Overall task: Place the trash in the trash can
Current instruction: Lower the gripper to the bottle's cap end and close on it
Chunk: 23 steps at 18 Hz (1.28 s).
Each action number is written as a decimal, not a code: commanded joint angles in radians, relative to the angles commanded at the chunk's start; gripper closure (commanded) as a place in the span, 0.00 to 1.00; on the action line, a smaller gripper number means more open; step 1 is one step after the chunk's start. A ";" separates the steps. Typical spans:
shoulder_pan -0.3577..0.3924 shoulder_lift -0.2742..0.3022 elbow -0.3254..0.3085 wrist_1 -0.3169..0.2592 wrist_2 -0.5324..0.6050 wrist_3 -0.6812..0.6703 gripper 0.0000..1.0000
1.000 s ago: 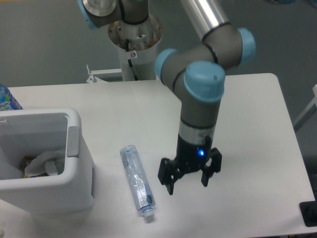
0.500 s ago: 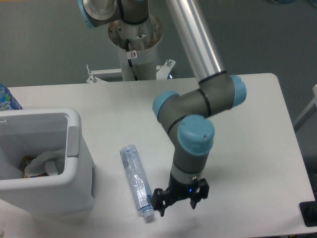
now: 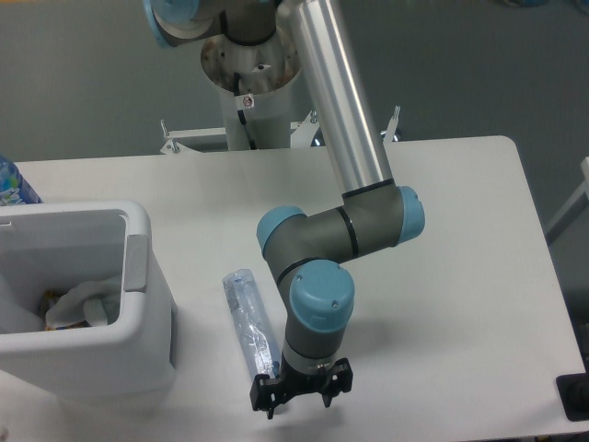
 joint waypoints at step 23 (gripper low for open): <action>-0.032 0.018 -0.035 0.012 0.062 0.009 0.78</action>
